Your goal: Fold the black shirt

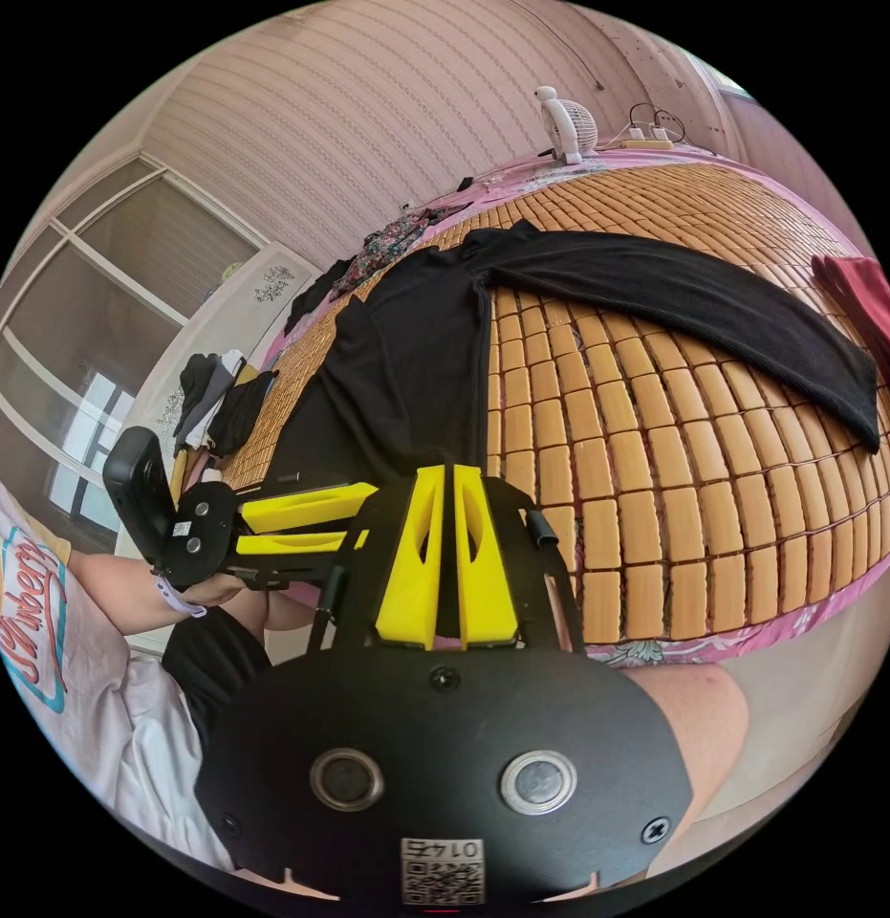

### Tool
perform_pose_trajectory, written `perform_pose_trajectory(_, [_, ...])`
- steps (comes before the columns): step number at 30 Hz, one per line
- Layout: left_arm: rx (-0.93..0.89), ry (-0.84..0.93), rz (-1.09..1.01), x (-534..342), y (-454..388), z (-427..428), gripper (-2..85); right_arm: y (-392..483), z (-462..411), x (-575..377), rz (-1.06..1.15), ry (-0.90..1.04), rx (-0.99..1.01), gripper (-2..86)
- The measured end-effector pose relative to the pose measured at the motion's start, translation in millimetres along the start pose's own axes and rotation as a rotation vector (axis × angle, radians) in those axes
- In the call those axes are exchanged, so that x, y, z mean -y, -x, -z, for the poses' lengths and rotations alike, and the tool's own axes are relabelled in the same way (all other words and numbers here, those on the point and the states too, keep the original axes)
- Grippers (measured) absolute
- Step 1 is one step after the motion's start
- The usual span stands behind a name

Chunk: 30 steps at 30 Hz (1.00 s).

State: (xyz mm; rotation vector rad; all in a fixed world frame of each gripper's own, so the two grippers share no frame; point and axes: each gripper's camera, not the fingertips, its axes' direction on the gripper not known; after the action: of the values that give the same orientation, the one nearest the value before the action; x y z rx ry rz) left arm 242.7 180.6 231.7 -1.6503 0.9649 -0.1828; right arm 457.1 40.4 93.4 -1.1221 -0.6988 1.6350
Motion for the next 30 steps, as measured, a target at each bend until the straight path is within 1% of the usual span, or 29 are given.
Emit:
perform_pose_trajectory(1, [-0.007,0.014,0.0,1,0,-1,4.0,-5,3,1,-0.014,0.004,0.03,4.1])
perform_pose_trajectory(3, [-0.006,0.063,0.011,6,1,1,2.3,-14,15,-2,-0.04,-0.066,0.116,3.2])
perform_pose_trajectory(5, [-0.004,0.042,0.01,10,1,16,2.4,-33,28,-8,-0.112,-0.133,0.243,2.1])
perform_pose_trajectory(7, [-0.016,0.022,-0.008,15,-1,41,2.4,-43,33,-10,-0.139,-0.157,0.317,1.2])
perform_pose_trajectory(9, [-0.035,0.035,-0.039,18,-4,51,2.5,-44,31,-6,-0.135,-0.116,0.355,1.1])
perform_pose_trajectory(11, [-0.035,0.069,-0.072,18,-7,48,2.6,-39,21,2,-0.169,0.025,0.319,1.0])
perform_pose_trajectory(13, [-0.074,0.154,-0.074,16,-7,24,2.9,-27,18,7,-0.152,0.074,0.244,0.9])
perform_pose_trajectory(14, [-0.087,0.172,-0.065,14,-7,17,3.0,-17,13,11,-0.123,0.135,0.176,0.9])
perform_pose_trajectory(17, [-0.163,0.248,-0.003,6,-4,-12,3.7,1,-7,17,-0.072,0.238,0.078,0.8])
perform_pose_trajectory(19, [-0.185,0.209,0.041,4,2,-12,4.2,9,-16,20,-0.057,0.258,0.014,0.9])
perform_pose_trajectory(21, [-0.208,0.218,0.055,5,6,-12,4.6,13,-21,24,-0.053,0.272,-0.003,0.9])
perform_pose_trajectory(23, [-0.246,0.203,0.068,5,10,-7,4.6,20,-28,30,-0.019,0.303,-0.024,0.9])
perform_pose_trajectory(25, [-0.271,0.172,0.083,5,16,3,4.5,26,-29,33,0.007,0.293,-0.043,0.9])
perform_pose_trajectory(27, [-0.231,0.139,0.11,6,25,11,4.5,28,-32,35,0.021,0.288,-0.052,0.9])
perform_pose_trajectory(30, [-0.099,0.087,0.179,6,44,15,4.4,29,-46,35,0.017,0.308,-0.066,0.9])
